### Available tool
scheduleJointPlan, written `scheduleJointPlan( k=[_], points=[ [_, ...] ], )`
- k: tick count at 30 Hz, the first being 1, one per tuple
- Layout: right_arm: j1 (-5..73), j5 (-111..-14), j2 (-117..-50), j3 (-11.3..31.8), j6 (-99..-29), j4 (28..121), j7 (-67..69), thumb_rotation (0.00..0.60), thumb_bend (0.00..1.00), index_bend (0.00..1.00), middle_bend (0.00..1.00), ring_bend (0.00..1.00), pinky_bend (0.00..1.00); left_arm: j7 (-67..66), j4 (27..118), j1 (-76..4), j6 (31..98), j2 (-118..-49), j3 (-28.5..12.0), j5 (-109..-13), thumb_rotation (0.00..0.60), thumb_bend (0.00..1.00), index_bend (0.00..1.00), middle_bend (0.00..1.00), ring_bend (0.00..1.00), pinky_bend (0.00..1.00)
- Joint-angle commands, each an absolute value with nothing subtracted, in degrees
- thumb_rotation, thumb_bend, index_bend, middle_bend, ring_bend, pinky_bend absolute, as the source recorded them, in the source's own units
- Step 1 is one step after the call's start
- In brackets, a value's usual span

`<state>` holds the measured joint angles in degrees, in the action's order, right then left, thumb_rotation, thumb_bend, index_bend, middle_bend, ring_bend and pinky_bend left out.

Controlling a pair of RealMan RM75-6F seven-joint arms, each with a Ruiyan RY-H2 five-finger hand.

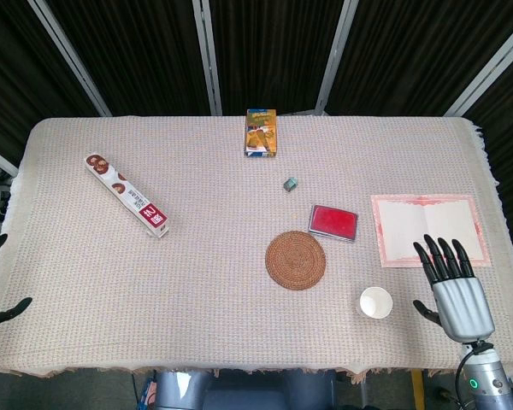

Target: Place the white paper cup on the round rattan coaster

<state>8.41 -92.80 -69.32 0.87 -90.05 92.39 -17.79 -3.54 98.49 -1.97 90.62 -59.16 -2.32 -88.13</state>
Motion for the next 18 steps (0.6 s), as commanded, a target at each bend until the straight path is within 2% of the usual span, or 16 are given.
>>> scheduleJointPlan(
  k=[1, 6, 12, 18],
  points=[
    [8.36, -92.78, -69.35, 0.87, -89.78, 92.42, -17.90, 0.600, 0.00, 0.00, 0.00, 0.00, 0.00, -3.60, 98.49, -1.99, 90.59, -59.18, -2.34, -88.12, 0.600, 0.00, 0.00, 0.00, 0.00, 0.00],
    [8.42, -92.75, -69.22, 0.27, -88.19, 92.73, -17.86, 0.600, 0.00, 0.00, 0.00, 0.00, 0.00, -3.56, 98.62, -2.04, 90.43, -59.16, -2.38, -88.03, 0.600, 0.00, 0.00, 0.00, 0.00, 0.00],
    [11.32, -91.64, -66.48, -3.45, -76.85, 95.84, -15.31, 0.600, 0.00, 0.00, 0.00, 0.00, 0.00, -3.52, 98.57, -2.52, 89.31, -59.11, -2.73, -87.01, 0.600, 0.00, 0.00, 0.00, 0.00, 0.00],
    [15.14, -89.04, -66.34, -3.28, -68.30, 95.63, -14.73, 0.600, 0.00, 0.04, 0.15, 0.12, 0.09, -4.49, 98.33, -2.87, 88.22, -59.52, -2.94, -85.74, 0.600, 0.00, 0.00, 0.00, 0.00, 0.00]
  ],
)
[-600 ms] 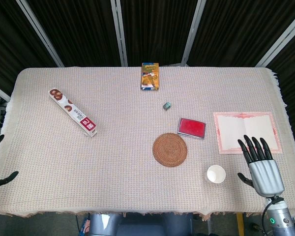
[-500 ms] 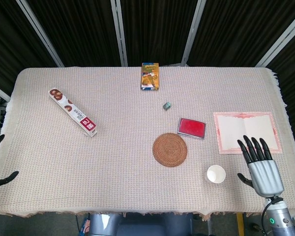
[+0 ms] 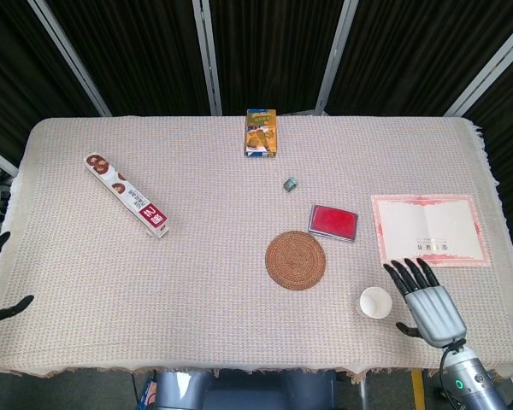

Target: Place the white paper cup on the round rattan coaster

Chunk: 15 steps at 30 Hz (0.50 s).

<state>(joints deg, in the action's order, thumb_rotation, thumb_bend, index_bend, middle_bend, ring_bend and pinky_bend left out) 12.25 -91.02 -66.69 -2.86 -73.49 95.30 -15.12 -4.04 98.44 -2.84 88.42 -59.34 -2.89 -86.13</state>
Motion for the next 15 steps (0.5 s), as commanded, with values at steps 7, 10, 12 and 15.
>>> scheduleJointPlan(
  k=[7, 10, 12, 15],
  points=[
    [17.46, -85.14, -69.04, -2.37, -62.89, 96.08, -19.96, 0.600, 0.00, 0.08, 0.20, 0.19, 0.20, -5.24, 98.44, -2.44, 88.95, -59.81, -2.83, -85.85, 0.600, 0.00, 0.00, 0.00, 0.00, 0.00],
    [18.23, -83.42, -70.17, -1.65, -61.74, 95.87, -22.40, 0.600, 0.02, 0.09, 0.24, 0.24, 0.24, -5.04, 98.24, -2.55, 88.51, -59.79, -2.96, -85.26, 0.600, 0.00, 0.00, 0.00, 0.00, 0.00],
    [18.41, -82.61, -70.77, -1.31, -61.65, 95.63, -23.50, 0.600, 0.05, 0.11, 0.27, 0.28, 0.27, -4.84, 98.23, -2.63, 88.31, -59.70, -3.10, -84.96, 0.600, 0.00, 0.00, 0.00, 0.00, 0.00],
    [18.56, -81.72, -71.32, -1.13, -61.38, 95.47, -23.86, 0.600, 0.10, 0.17, 0.33, 0.34, 0.30, -4.73, 98.24, -2.66, 88.34, -59.64, -3.19, -84.94, 0.600, 0.00, 0.00, 0.00, 0.00, 0.00]
  ],
)
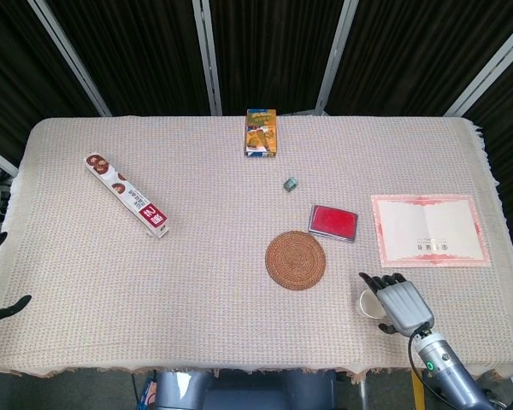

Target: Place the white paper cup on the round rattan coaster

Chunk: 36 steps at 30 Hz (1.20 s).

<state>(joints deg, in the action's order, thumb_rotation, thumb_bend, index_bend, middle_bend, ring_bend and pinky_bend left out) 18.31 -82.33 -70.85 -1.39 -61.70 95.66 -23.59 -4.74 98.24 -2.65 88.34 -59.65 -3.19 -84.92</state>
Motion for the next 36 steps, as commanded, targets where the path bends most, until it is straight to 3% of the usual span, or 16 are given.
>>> scheduleJointPlan(
  k=[1, 6, 19, 28, 36],
  points=[
    [18.60, -81.62, -71.50, -1.11, -61.38, 95.38, -23.70, 0.600, 0.12, 0.21, 0.35, 0.36, 0.30, -4.73, 98.23, -2.67, 88.31, -59.64, -3.17, -84.96, 0.600, 0.00, 0.00, 0.00, 0.00, 0.00],
    [18.70, -81.82, -72.00, -1.17, -61.45, 95.13, -22.64, 0.600, 0.19, 0.27, 0.40, 0.39, 0.32, -4.87, 98.27, -2.69, 88.15, -59.68, -3.09, -84.96, 0.600, 0.00, 0.00, 0.00, 0.00, 0.00],
    [19.88, -86.27, -71.09, -0.42, -63.88, 98.83, -21.20, 0.600, 0.21, 0.28, 0.42, 0.41, 0.33, -5.06, 98.21, -2.81, 87.84, -59.77, -3.20, -84.59, 0.600, 0.00, 0.00, 0.00, 0.00, 0.00],
    [28.31, -80.38, -72.43, 7.67, -57.33, 106.82, -26.08, 0.600, 0.21, 0.28, 0.42, 0.40, 0.33, -7.33, 98.06, -3.42, 86.63, -60.36, -4.03, -82.16, 0.600, 0.00, 0.00, 0.00, 0.00, 0.00],
    [36.51, -68.55, -78.84, 13.77, -52.12, 101.85, -32.60, 0.600, 0.21, 0.28, 0.42, 0.39, 0.34, -8.68, 97.41, -3.95, 85.55, -61.24, -4.72, -79.98, 0.600, 0.00, 0.00, 0.00, 0.00, 0.00]
  ],
)
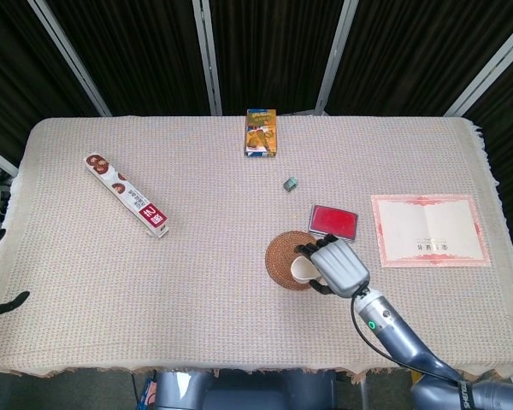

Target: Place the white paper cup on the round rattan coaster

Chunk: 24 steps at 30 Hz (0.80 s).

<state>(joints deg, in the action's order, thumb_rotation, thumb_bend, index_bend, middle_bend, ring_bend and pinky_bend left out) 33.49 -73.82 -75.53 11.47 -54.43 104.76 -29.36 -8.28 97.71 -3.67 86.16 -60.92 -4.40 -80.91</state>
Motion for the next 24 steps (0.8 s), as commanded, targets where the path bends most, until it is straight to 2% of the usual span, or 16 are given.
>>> scheduleJointPlan(
  k=[1, 9, 18, 19, 20, 22, 23, 24],
  points=[
    [37.39, -66.65, -79.79, 14.03, -51.64, 100.92, -33.43, 0.600, 0.21, 0.29, 0.42, 0.39, 0.33, -8.92, 97.30, -4.12, 85.17, -61.38, -4.88, -79.42, 0.600, 0.00, 0.00, 0.00, 0.00, 0.00],
    [41.39, -58.94, -85.28, 12.58, -50.56, 93.60, -37.35, 0.600, 0.21, 0.29, 0.42, 0.39, 0.33, -9.85, 96.55, -4.65, 83.86, -62.00, -5.39, -77.21, 0.600, 0.00, 0.00, 0.00, 0.00, 0.00],
    [42.63, -57.65, -87.33, 11.08, -53.03, 90.10, -38.96, 0.600, 0.21, 0.29, 0.42, 0.39, 0.33, -9.09, 96.36, -4.81, 83.37, -61.81, -5.34, -77.00, 0.600, 0.00, 0.00, 0.00, 0.00, 0.00],
    [42.62, -57.63, -87.24, 11.01, -53.18, 90.28, -38.82, 0.600, 0.20, 0.26, 0.41, 0.38, 0.34, -9.05, 96.37, -4.82, 83.37, -61.79, -5.32, -77.05, 0.600, 0.00, 0.00, 0.00, 0.00, 0.00],
    [42.63, -57.62, -87.10, 10.86, -53.34, 90.56, -38.67, 0.600, 0.17, 0.21, 0.38, 0.37, 0.34, -9.02, 96.39, -4.83, 83.35, -61.76, -5.28, -77.12, 0.600, 0.00, 0.00, 0.00, 0.00, 0.00],
    [42.72, -57.66, -86.77, 10.30, -53.60, 90.91, -38.97, 0.600, 0.05, 0.04, 0.18, 0.25, 0.32, -9.02, 96.45, -4.84, 83.33, -61.73, -5.18, -77.25, 0.600, 0.00, 0.00, 0.00, 0.00, 0.00],
    [42.70, -57.21, -86.58, 9.99, -53.77, 91.23, -39.37, 0.600, 0.00, 0.00, 0.07, 0.18, 0.30, -9.02, 96.48, -4.83, 83.33, -61.72, -5.13, -77.29, 0.600, 0.00, 0.00, 0.00, 0.00, 0.00],
    [42.70, -56.52, -86.27, 9.83, -53.73, 92.07, -39.50, 0.600, 0.00, 0.00, 0.03, 0.14, 0.29, -9.01, 96.51, -4.83, 83.35, -61.71, -5.12, -77.32, 0.600, 0.00, 0.00, 0.00, 0.00, 0.00]
  ],
)
